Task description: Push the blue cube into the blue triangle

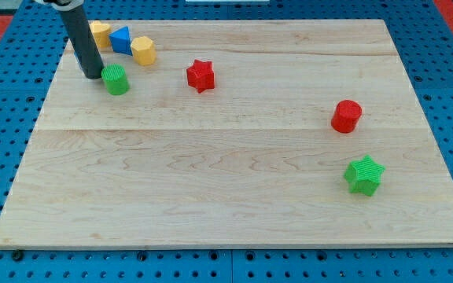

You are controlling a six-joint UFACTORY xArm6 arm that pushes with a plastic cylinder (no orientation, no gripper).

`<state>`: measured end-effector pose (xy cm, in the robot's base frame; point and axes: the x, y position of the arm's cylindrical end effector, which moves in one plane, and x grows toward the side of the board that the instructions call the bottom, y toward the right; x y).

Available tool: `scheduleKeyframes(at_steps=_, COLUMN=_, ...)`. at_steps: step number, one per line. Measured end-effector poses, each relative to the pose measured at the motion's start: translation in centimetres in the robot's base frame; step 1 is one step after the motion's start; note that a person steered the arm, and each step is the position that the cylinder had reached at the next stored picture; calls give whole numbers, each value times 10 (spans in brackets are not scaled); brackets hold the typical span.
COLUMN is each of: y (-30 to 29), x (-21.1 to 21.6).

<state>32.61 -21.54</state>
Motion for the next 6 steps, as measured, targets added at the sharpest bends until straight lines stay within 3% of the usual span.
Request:
scheduleKeyframes(at_steps=2, y=-42, x=26)
scheduleKeyframes(at_steps=3, y=-89, x=19)
scheduleKeyframes(at_steps=5, y=-67, x=-30)
scheduleKeyframes(at_steps=6, y=-55, x=-7)
